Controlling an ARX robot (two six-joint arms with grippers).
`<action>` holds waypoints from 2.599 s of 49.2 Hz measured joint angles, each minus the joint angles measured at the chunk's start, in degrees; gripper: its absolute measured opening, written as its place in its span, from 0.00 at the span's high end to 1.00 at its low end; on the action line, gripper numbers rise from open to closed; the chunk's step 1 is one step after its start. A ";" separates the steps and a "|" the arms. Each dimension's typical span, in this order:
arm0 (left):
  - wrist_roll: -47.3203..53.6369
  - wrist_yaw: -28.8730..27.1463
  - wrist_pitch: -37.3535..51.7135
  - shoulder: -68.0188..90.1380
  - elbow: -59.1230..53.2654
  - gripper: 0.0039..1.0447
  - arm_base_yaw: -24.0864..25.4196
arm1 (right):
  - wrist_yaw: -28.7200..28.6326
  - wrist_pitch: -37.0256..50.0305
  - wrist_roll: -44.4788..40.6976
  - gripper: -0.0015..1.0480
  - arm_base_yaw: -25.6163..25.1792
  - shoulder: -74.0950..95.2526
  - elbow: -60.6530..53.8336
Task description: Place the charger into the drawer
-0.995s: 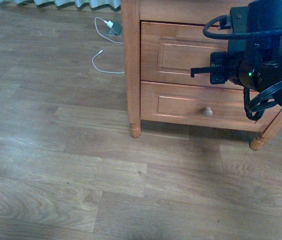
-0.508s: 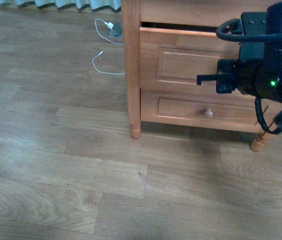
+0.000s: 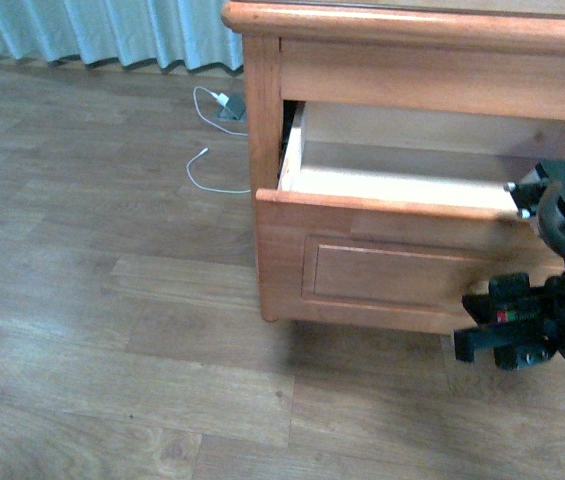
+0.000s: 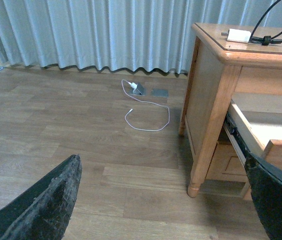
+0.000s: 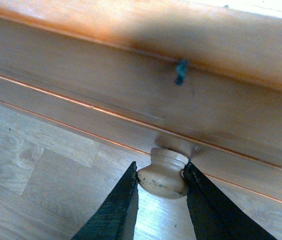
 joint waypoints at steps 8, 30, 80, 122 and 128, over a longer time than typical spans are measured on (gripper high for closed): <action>0.00 0.00 0.00 0.00 0.00 0.05 0.00 | -0.83 -3.41 0.37 0.48 -0.57 -6.21 -3.52; 0.00 0.00 0.00 0.00 0.00 0.05 0.00 | -6.40 -32.39 2.12 0.08 -8.15 -55.34 -9.75; -3.17 -12.66 0.24 5.25 1.01 0.05 -4.61 | 5.07 -12.92 -1.09 0.08 -11.91 -75.17 -23.37; -1.29 -18.69 24.59 111.27 79.41 0.05 -22.99 | 5.07 -12.92 -1.07 0.08 -11.91 -75.17 -23.37; -1.22 -18.67 21.81 119.03 88.96 0.05 -23.93 | 5.07 -12.92 -1.07 0.08 -11.91 -75.17 -23.37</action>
